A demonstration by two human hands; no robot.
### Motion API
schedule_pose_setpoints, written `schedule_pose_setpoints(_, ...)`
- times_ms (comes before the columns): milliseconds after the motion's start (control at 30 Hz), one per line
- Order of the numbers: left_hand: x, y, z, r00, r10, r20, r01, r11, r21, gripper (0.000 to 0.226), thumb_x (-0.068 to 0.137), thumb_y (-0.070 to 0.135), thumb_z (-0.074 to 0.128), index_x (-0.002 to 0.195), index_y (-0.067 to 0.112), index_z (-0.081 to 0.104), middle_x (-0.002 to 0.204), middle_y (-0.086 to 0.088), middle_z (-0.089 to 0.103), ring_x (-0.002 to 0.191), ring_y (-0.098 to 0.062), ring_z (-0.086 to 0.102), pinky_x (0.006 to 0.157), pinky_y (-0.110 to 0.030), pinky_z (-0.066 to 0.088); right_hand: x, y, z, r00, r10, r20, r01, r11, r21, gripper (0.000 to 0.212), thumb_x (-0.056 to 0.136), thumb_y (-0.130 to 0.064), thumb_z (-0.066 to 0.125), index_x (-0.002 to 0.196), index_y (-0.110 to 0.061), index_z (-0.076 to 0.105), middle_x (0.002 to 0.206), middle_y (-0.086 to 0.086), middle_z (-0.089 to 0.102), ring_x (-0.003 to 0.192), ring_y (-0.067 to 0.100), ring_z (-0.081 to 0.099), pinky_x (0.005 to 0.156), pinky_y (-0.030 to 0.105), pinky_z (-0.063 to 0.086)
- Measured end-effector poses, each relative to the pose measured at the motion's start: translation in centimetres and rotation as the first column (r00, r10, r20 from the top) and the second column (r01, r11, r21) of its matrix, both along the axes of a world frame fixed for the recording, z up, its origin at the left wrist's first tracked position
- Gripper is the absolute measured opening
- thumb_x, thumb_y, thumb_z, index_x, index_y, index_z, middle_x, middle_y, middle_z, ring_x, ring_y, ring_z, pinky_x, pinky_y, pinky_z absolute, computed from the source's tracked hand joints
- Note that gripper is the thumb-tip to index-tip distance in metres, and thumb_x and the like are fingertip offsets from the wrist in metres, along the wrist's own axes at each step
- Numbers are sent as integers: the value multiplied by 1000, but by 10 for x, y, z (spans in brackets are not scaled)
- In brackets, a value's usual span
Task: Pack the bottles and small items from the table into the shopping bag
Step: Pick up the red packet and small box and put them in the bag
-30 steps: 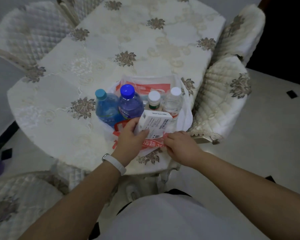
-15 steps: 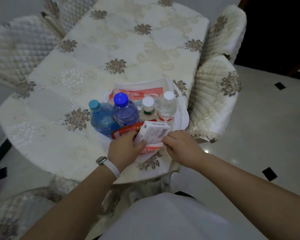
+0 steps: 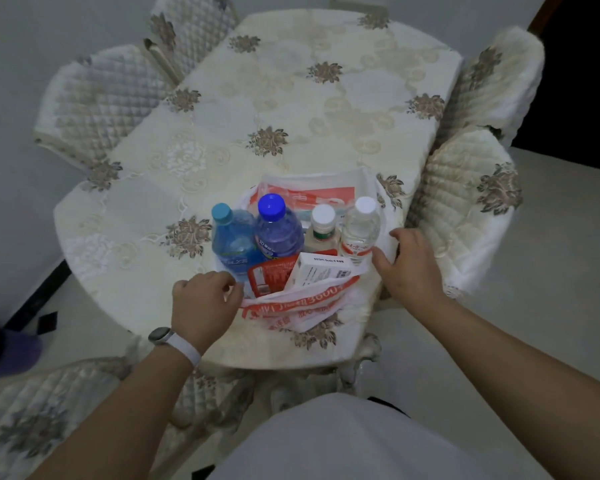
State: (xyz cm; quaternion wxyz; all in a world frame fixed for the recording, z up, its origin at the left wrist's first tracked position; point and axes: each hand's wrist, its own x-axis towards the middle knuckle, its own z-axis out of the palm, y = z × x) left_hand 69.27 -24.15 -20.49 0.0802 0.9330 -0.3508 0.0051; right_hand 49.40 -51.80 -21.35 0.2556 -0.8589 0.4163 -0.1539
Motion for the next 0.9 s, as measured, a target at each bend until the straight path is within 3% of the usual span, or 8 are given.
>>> schedule_pose_setpoints(67,5,-6,-4,989,122,-86,-125,992,-29,28,85,43,60,96,19,67,90,-5,68,85,-32,66,76,-42,44,7,-8,2,998,-55,12,54,995,84,54,89,-40,63,131,-8,49,126,12,51,115,28,49,89,39,44)
schedule_pose_setpoints(167,9,-19,-6,918,291,-271,-305,952,-10,43,84,36,68,118,14,56,113,-12,60,103,-36,60,84,-44,47,18,-19,0,992,-119,30,109,968,227,59,89,-37,62,137,-7,45,128,11,54,113,28,54,91,38,46)
schedule_pose_setpoints(233,13,-23,-8,895,330,-301,-345,939,4,46,81,32,69,118,12,52,116,-14,56,105,-38,59,86,-45,46,22,-23,-3,993,-115,19,104,950,296,50,90,-34,61,131,-7,52,119,8,61,103,26,59,82,31,44)
schedule_pose_setpoints(367,29,-29,-12,904,340,-261,-322,940,110,33,82,35,64,108,16,56,107,-12,58,98,-38,61,84,-44,48,25,-27,-9,997,-71,20,61,946,318,16,91,-26,59,91,-10,63,81,2,63,78,26,59,66,30,38)
schedule_pose_setpoints(467,40,-29,-20,865,390,-315,-369,921,126,22,85,37,59,98,19,61,99,-9,66,92,-35,64,82,-40,49,26,-29,-9,994,-89,60,64,938,342,19,91,-24,59,78,-11,61,72,1,61,71,23,58,64,34,44)
schedule_pose_setpoints(533,45,-25,-28,830,423,-364,-415,904,105,17,87,34,59,96,20,64,99,-11,69,93,-34,65,80,-37,49,26,-27,-5,991,-88,98,48,935,350,24,92,-22,59,71,-11,55,67,1,56,64,19,51,61,34,41)
schedule_pose_setpoints(700,43,-18,-24,768,453,-453,-561,817,-134,8,90,20,62,83,16,64,85,-6,65,79,-26,55,70,-30,38,26,-22,16,972,-127,198,47,930,365,14,94,-21,57,83,-12,61,74,0,60,66,12,51,63,31,41)
schedule_pose_setpoints(900,31,-7,11,781,296,-551,-602,593,-535,7,88,8,68,85,13,64,74,5,60,70,-12,55,68,-25,44,34,-19,50,926,-178,334,36,920,389,13,92,-21,57,84,-13,62,80,13,64,67,20,55,64,35,47)
